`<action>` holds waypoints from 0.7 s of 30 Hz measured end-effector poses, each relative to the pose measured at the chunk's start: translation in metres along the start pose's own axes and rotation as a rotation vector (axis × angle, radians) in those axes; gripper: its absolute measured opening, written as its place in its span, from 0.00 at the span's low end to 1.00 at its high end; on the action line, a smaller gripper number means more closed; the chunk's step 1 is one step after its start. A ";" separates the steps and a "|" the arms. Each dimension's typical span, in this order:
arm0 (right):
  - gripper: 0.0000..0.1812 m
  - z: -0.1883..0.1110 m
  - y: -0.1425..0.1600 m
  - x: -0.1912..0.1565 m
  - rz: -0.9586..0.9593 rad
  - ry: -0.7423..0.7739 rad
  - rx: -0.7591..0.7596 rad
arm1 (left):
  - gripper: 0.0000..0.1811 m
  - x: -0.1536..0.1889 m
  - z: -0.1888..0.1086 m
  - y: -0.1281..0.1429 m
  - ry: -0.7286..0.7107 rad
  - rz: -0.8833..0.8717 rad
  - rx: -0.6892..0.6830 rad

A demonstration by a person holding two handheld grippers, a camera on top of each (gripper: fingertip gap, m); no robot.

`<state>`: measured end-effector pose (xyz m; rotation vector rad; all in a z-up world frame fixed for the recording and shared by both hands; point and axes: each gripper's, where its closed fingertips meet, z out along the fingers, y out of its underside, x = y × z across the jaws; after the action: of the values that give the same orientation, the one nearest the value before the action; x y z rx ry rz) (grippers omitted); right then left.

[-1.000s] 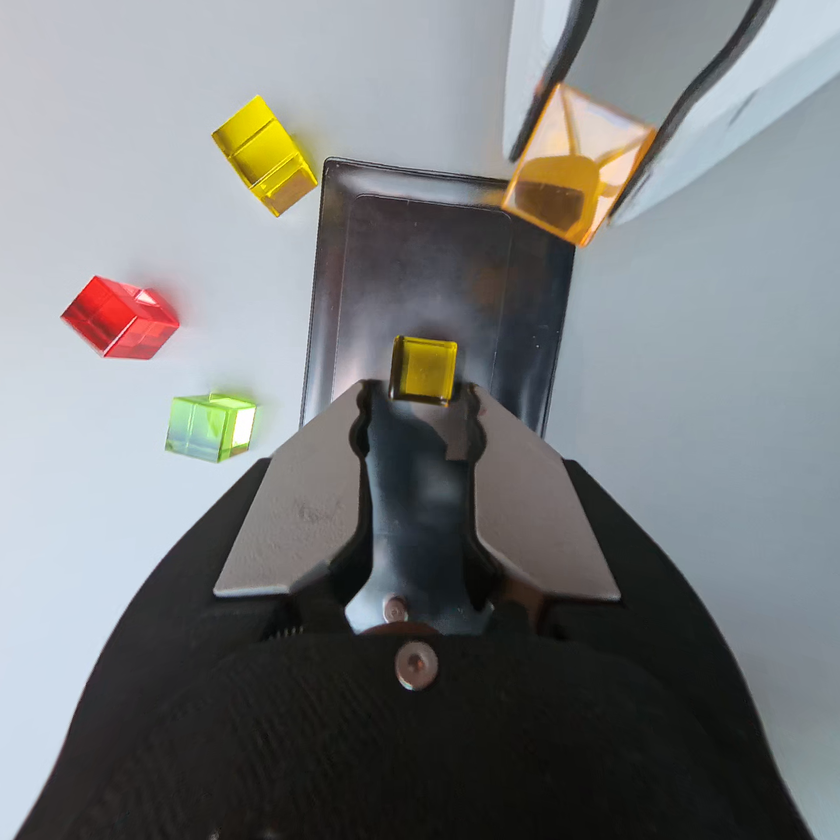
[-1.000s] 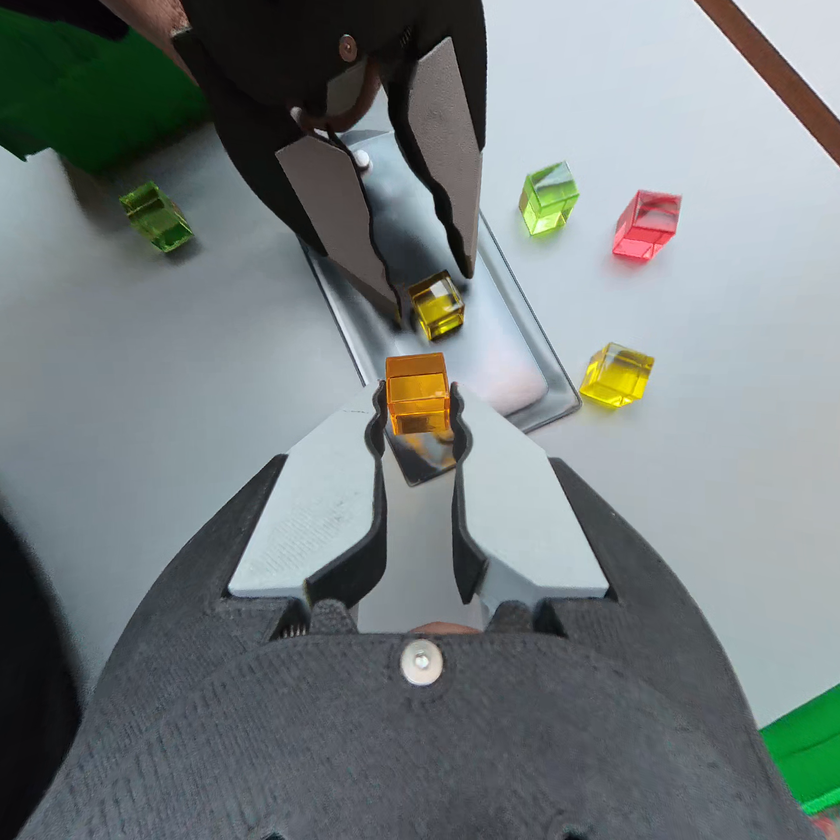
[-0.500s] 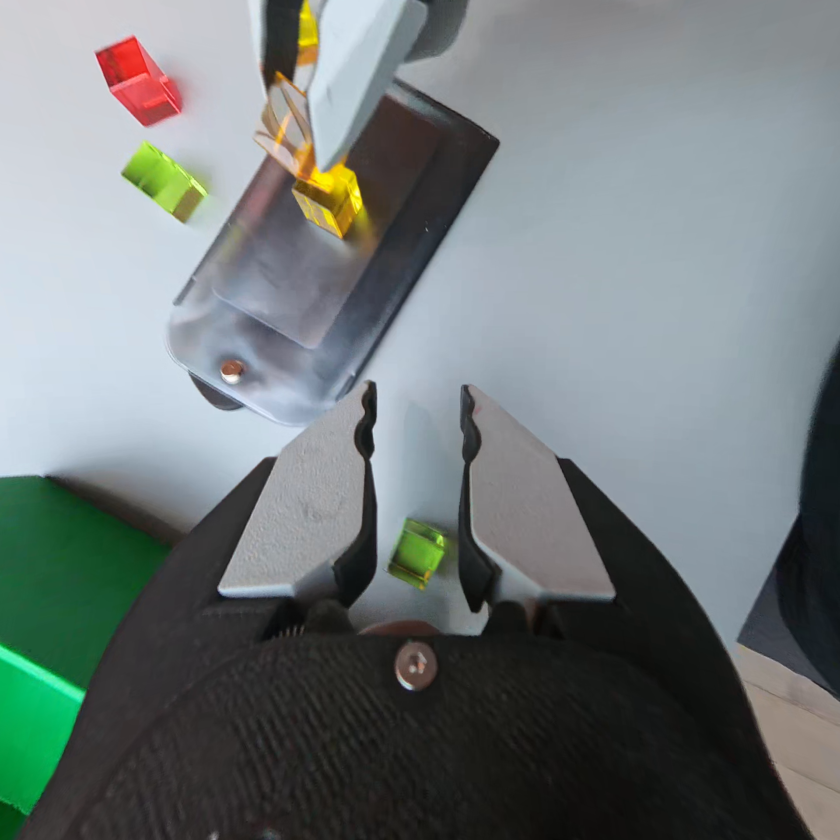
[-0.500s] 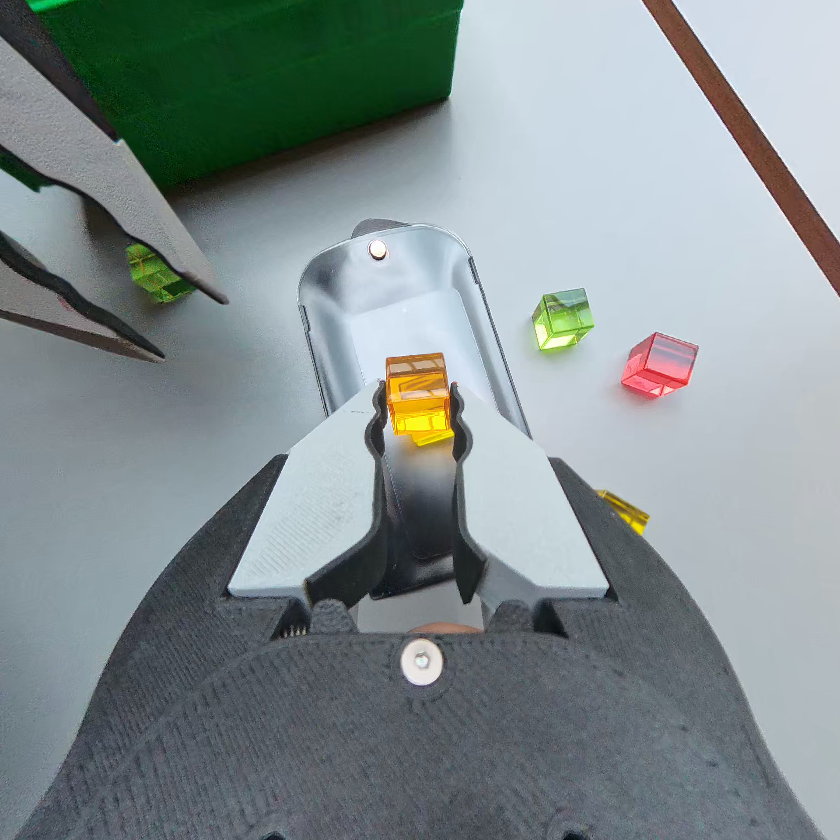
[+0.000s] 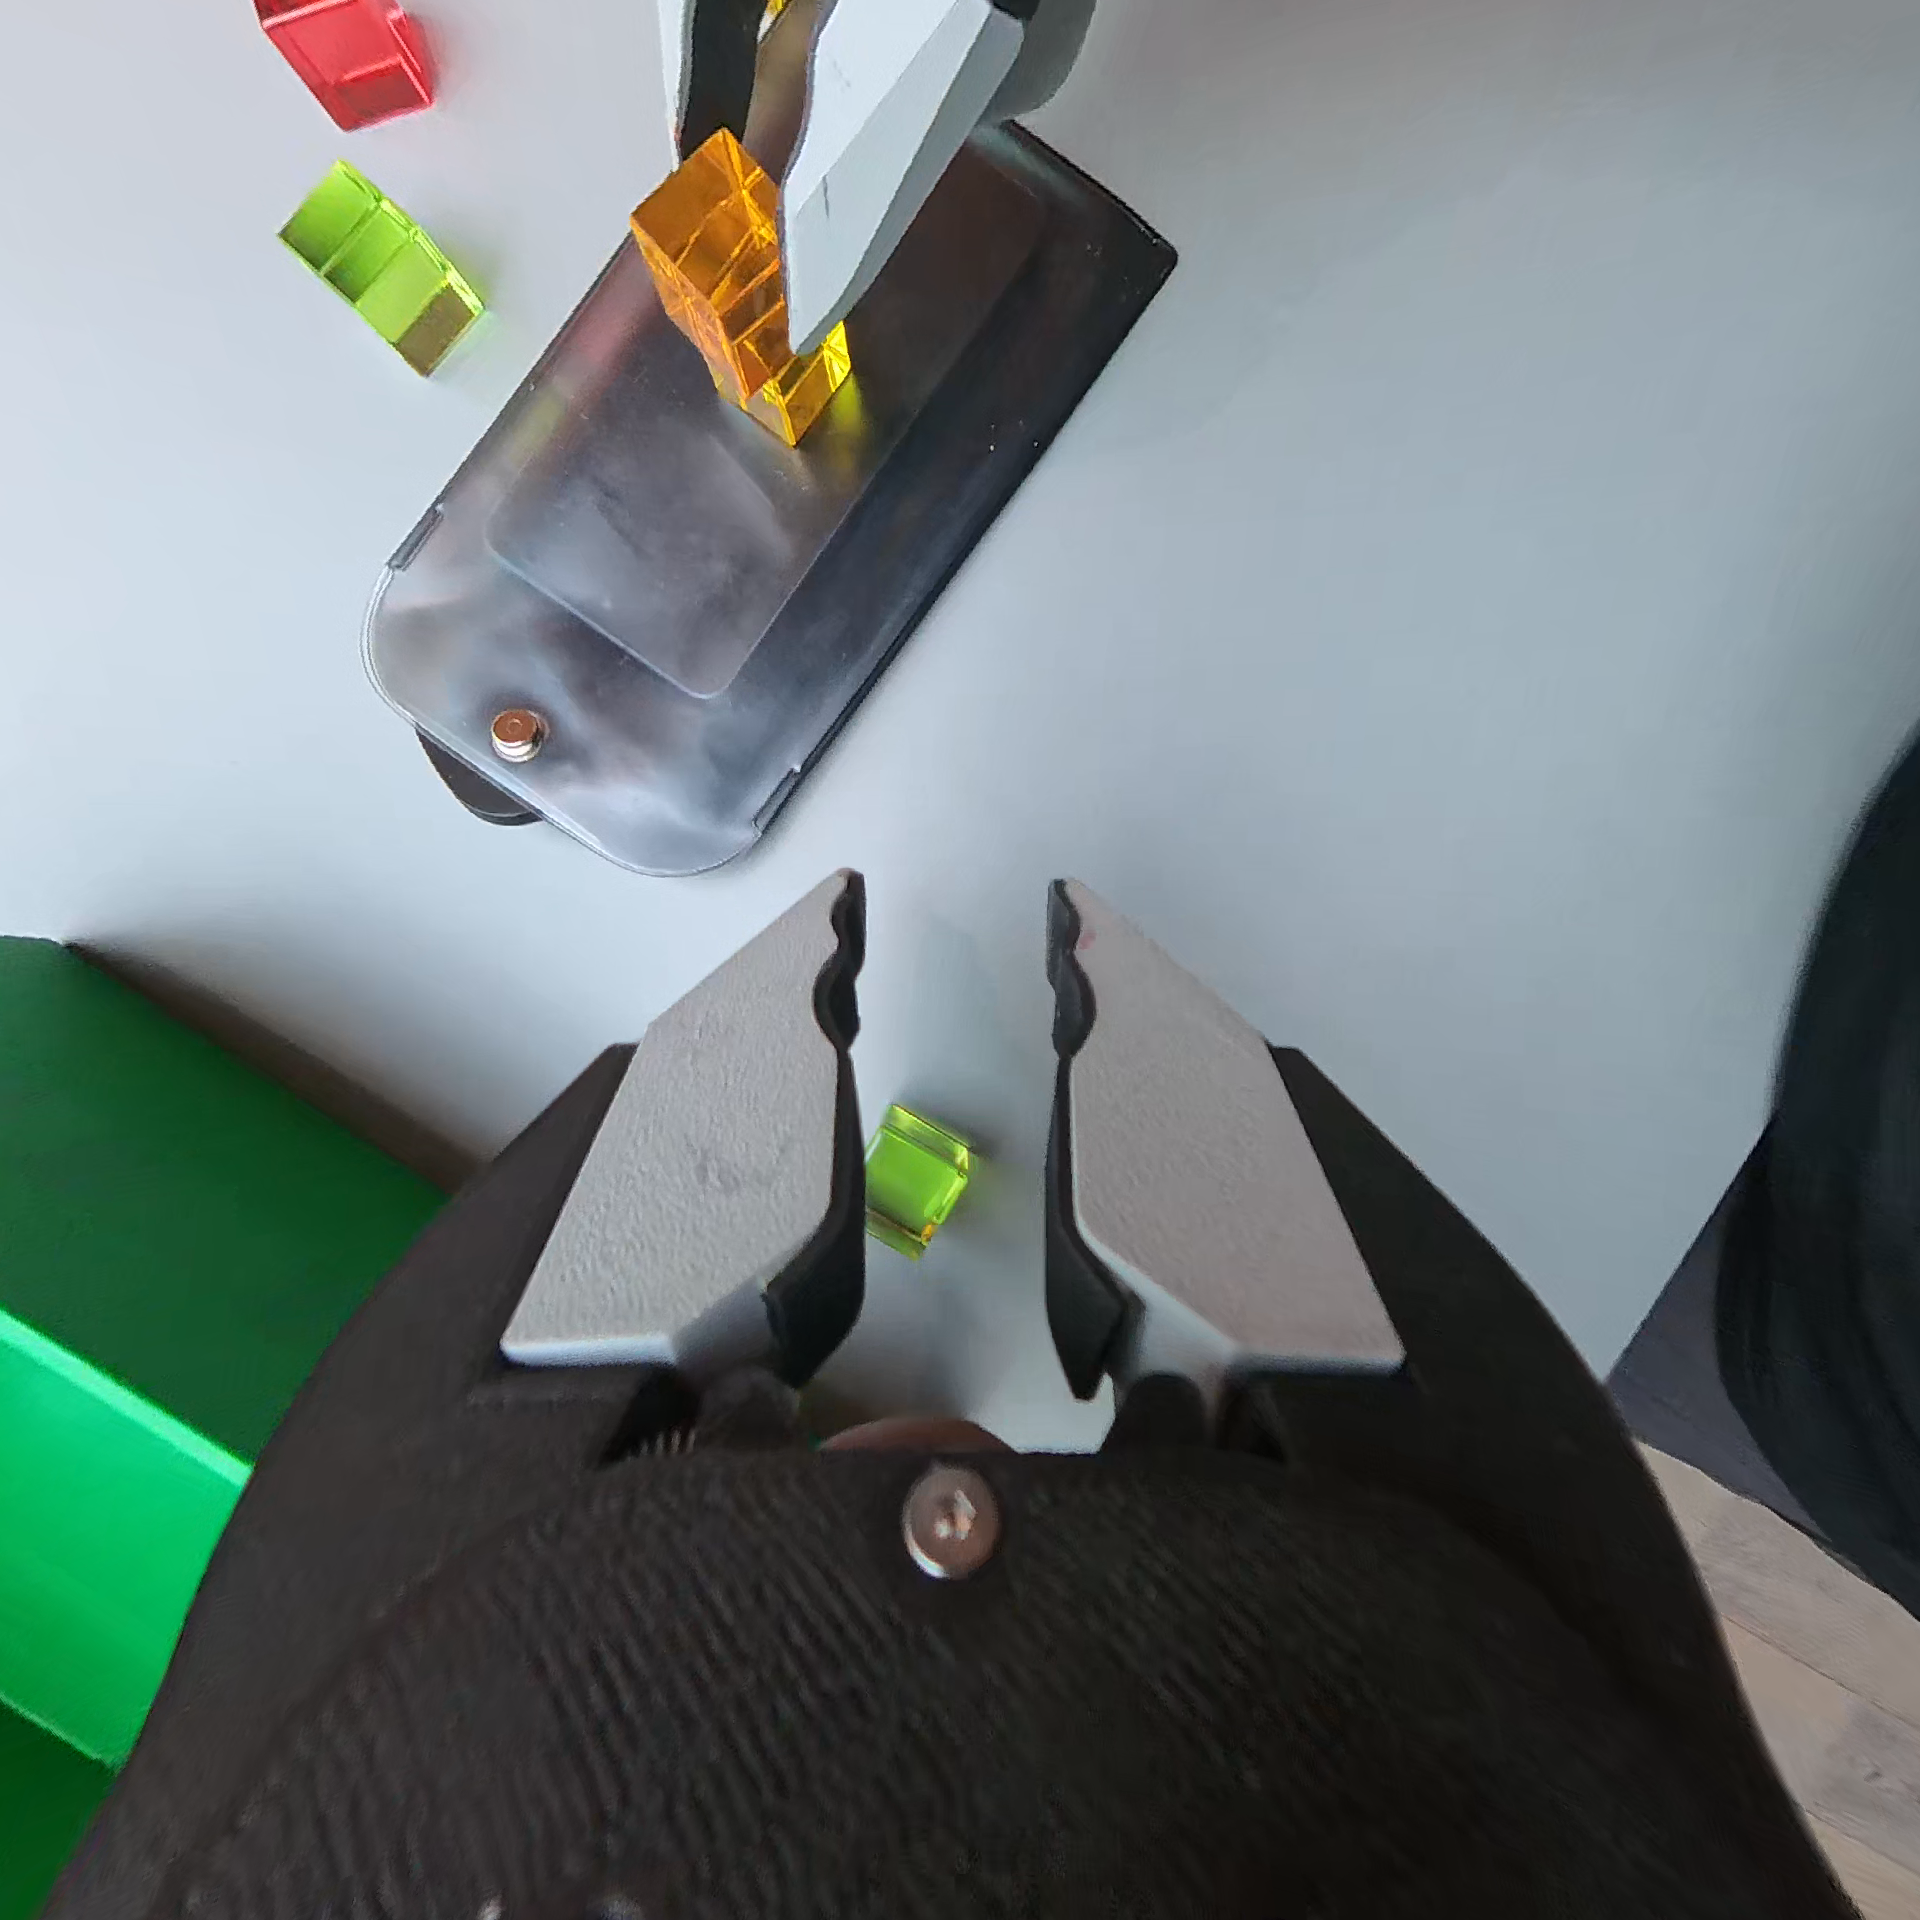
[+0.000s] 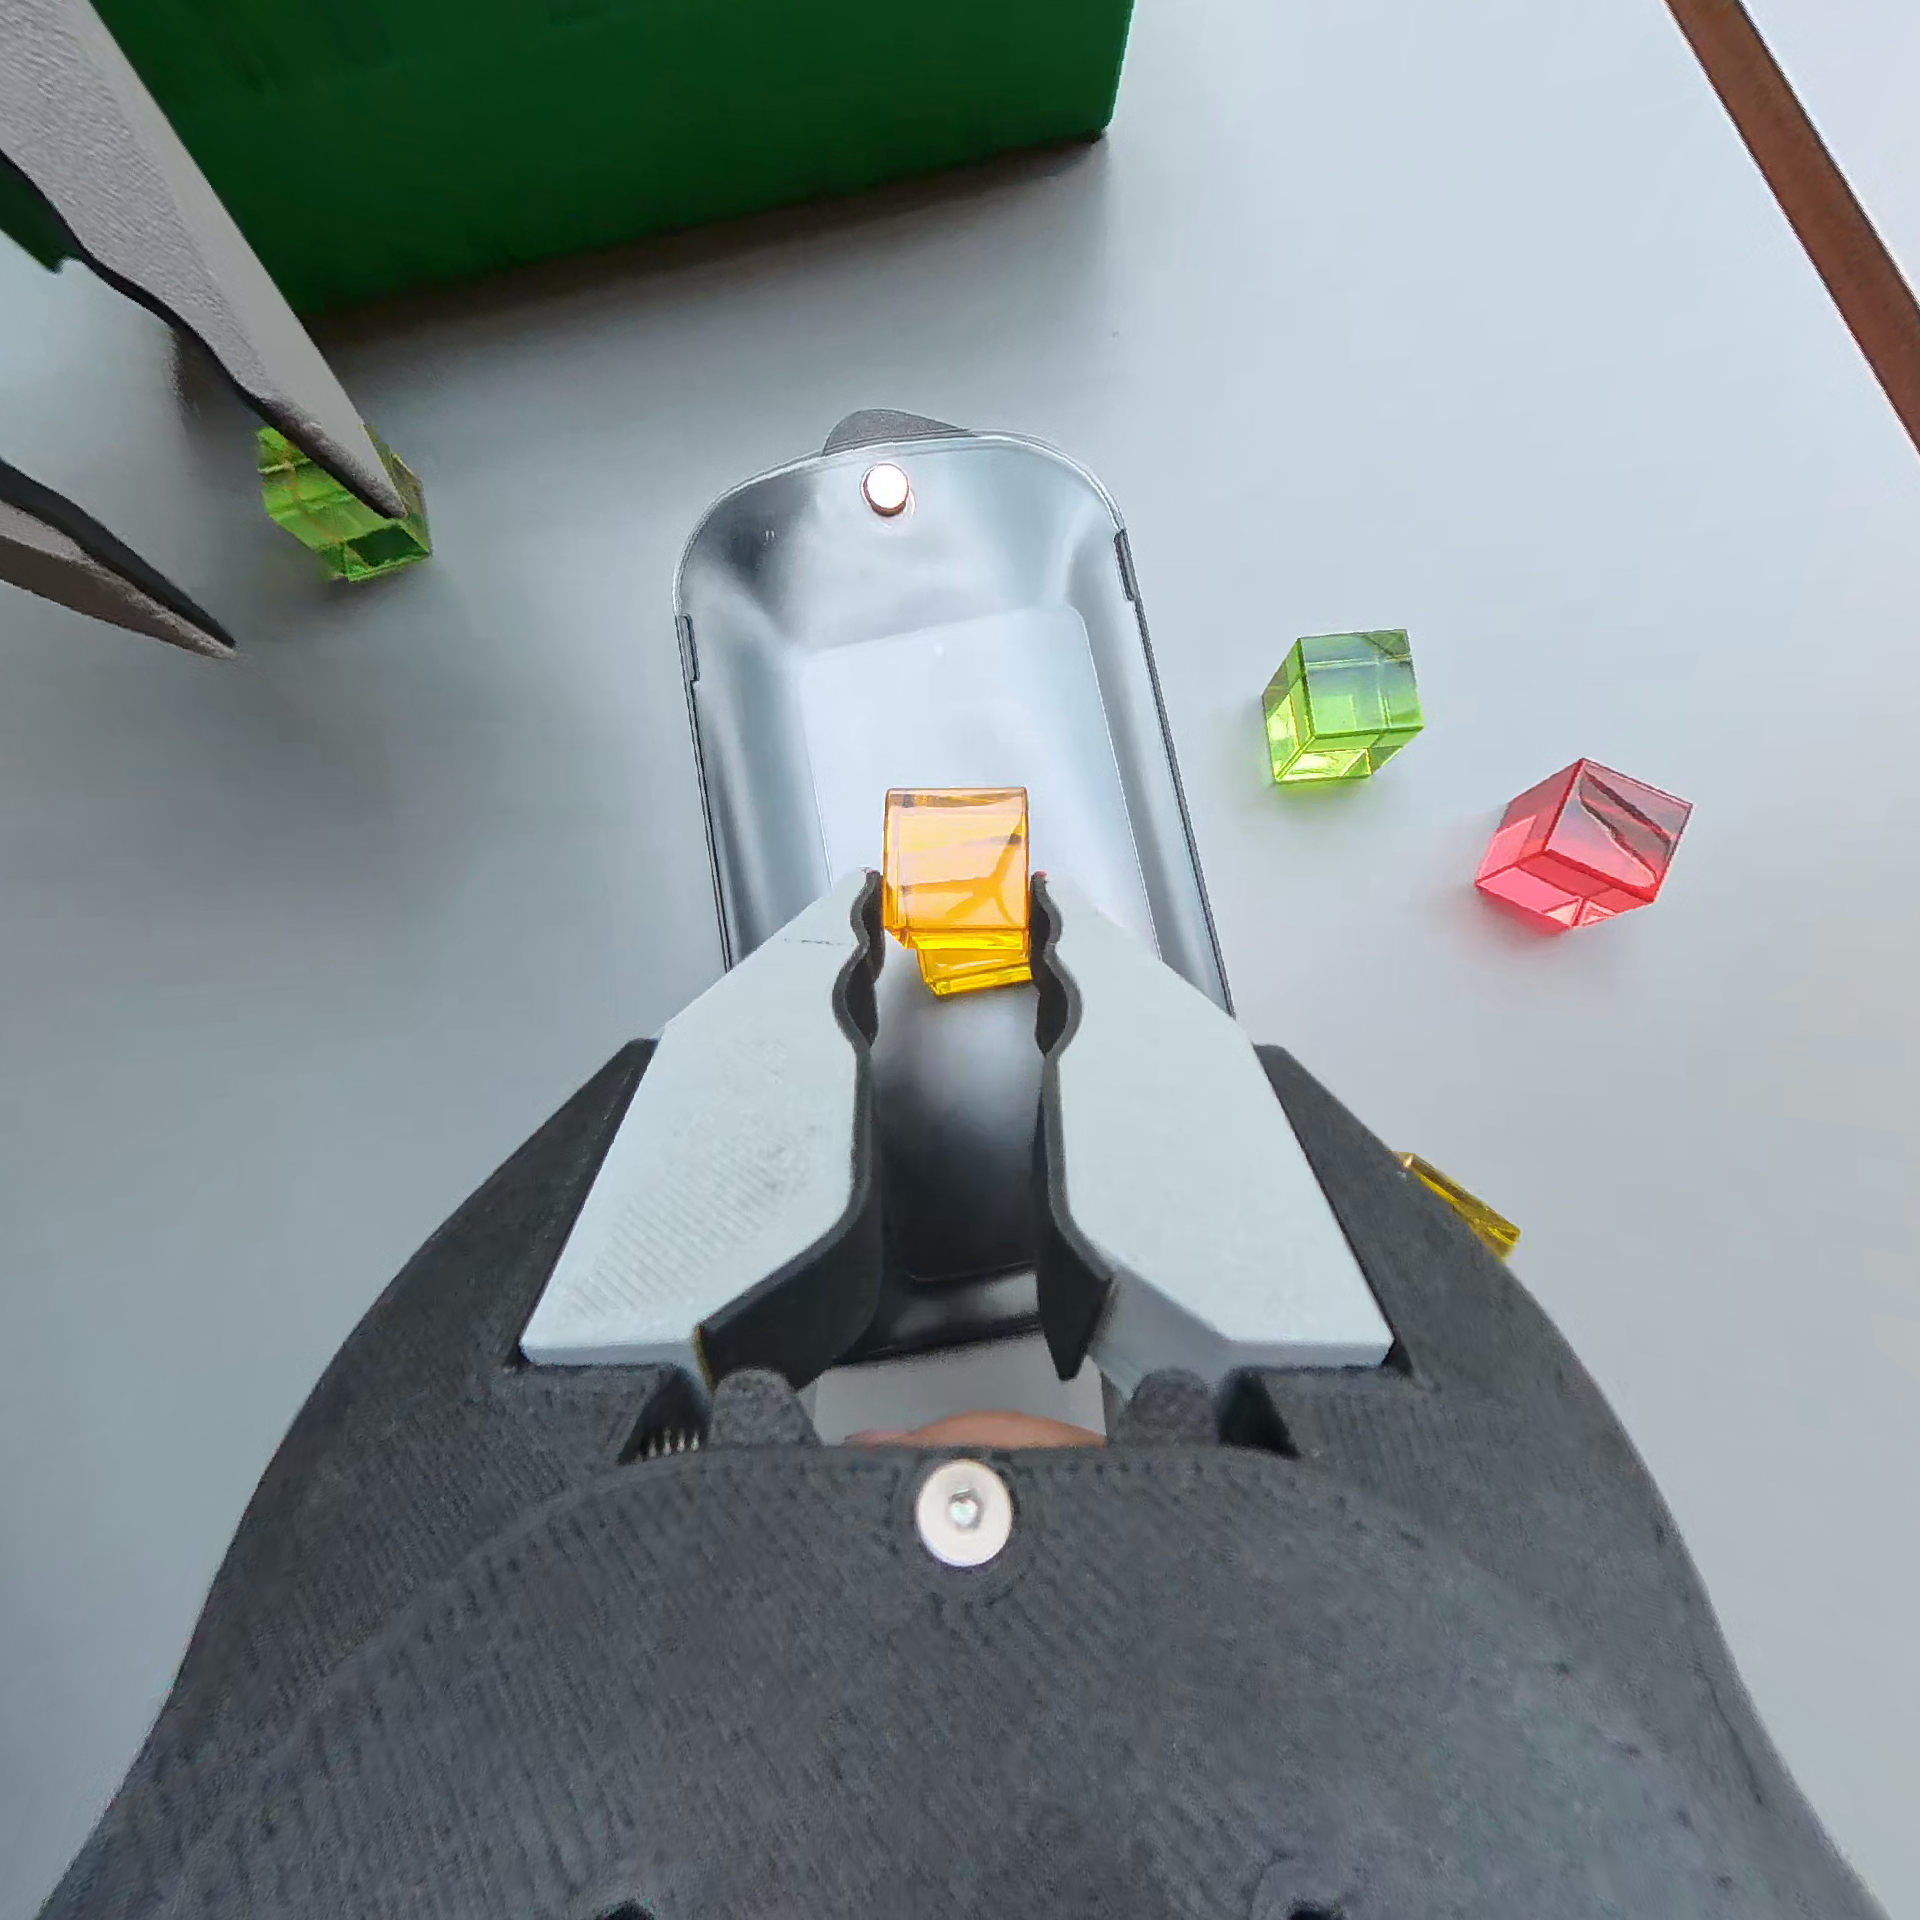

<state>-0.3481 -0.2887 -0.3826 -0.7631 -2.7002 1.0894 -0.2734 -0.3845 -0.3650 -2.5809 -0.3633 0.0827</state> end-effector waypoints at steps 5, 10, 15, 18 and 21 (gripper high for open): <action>0.14 -0.001 0.002 -0.001 -0.076 -0.020 -0.029 | 0.18 0.002 -0.004 0.011 -0.017 -0.011 -0.039; 0.13 -0.003 0.005 0.001 -0.129 -0.032 -0.058 | 0.19 0.000 -0.010 0.025 -0.038 -0.055 -0.072; 0.15 -0.004 0.008 0.000 -0.159 -0.044 -0.080 | 0.21 -0.006 -0.017 0.045 -0.079 -0.125 -0.131; 0.20 -0.007 0.006 -0.001 -0.142 -0.048 -0.068 | 0.22 -0.009 -0.018 0.062 -0.108 -0.154 -0.178; 0.21 -0.014 0.002 -0.002 -0.120 -0.040 -0.042 | 0.24 -0.011 -0.013 0.076 -0.120 -0.175 -0.234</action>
<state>-0.3410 -0.2802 -0.3739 -0.5826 -2.7694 1.0355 -0.2641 -0.4569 -0.3927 -2.7675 -0.6785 0.1406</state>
